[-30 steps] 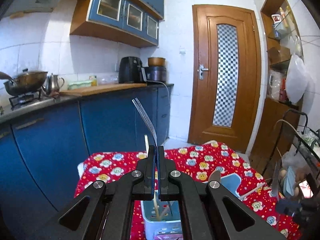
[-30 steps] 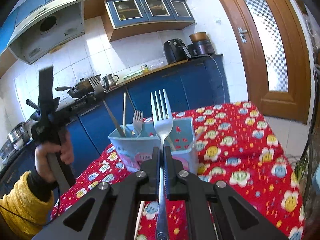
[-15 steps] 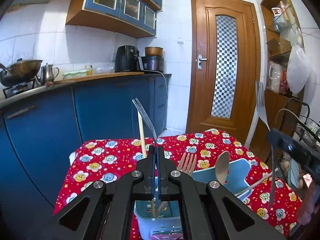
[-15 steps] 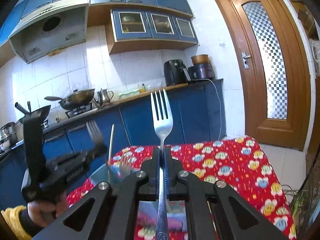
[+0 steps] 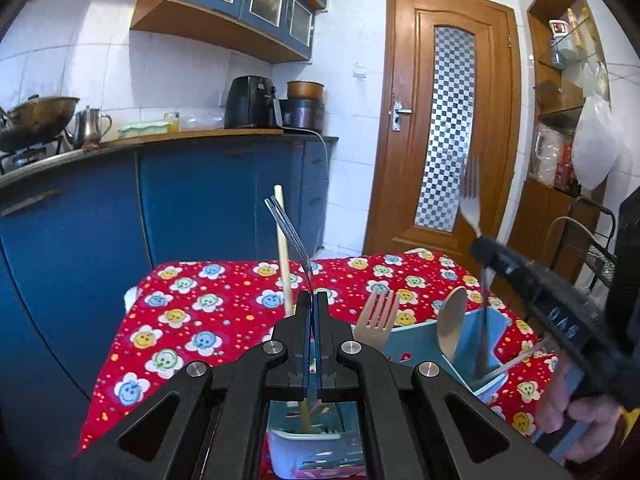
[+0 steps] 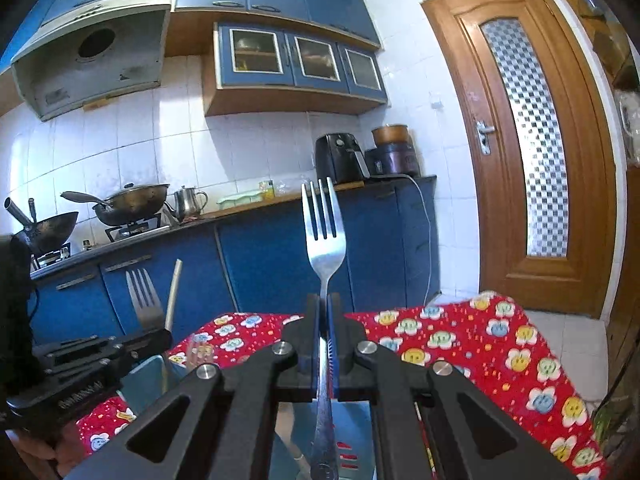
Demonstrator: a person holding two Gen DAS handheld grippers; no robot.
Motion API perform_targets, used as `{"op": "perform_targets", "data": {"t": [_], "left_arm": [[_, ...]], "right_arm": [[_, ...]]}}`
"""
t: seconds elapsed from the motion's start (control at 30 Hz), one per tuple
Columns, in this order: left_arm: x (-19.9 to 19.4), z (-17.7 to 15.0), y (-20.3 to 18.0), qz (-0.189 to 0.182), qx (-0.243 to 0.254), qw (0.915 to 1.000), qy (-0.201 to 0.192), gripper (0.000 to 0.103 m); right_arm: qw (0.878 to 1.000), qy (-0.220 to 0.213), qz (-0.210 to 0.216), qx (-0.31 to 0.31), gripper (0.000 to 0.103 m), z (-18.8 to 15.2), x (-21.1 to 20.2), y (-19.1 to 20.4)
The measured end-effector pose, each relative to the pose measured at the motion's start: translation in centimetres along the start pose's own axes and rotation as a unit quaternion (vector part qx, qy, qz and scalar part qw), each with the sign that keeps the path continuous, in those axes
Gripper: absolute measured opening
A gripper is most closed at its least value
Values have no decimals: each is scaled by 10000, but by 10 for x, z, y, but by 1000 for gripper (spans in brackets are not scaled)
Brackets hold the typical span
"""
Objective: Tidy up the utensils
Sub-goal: 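Lift the knife and fork into the blue caddy and open both tools, then withdraw both tools from the caddy back over the remaining utensils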
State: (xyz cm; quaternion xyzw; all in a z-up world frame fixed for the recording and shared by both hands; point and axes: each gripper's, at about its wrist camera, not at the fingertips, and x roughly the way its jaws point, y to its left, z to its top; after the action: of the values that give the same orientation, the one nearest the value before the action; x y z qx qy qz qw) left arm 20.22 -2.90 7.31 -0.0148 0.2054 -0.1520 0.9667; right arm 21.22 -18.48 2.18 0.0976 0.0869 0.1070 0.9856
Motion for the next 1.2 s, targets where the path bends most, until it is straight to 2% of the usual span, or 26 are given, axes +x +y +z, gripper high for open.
{"op": "perform_targets", "data": {"t": [0.33,0.6,0.8,0.9,1.2], "left_arm": [[6,-10,-10,-122,105,9994,295,2],[-7,-8,-18,-118,178,9989,415,6],[-21,-7,-22,-257,167,9984,479,10],[-31,-7,-21,-307,125,9983,487,12],[-56,-12,-17,-337,85,9973,653,13]], "right_arm": [[9994,313,91,66,5,-13,-4,-7],[9974,675,241,48,7,-21,-7,-4],[9974,640,284,141,7,-15,-18,1],[9976,584,289,212,10,-11,-28,3],[9967,662,350,312,13,-4,-59,11]]}}
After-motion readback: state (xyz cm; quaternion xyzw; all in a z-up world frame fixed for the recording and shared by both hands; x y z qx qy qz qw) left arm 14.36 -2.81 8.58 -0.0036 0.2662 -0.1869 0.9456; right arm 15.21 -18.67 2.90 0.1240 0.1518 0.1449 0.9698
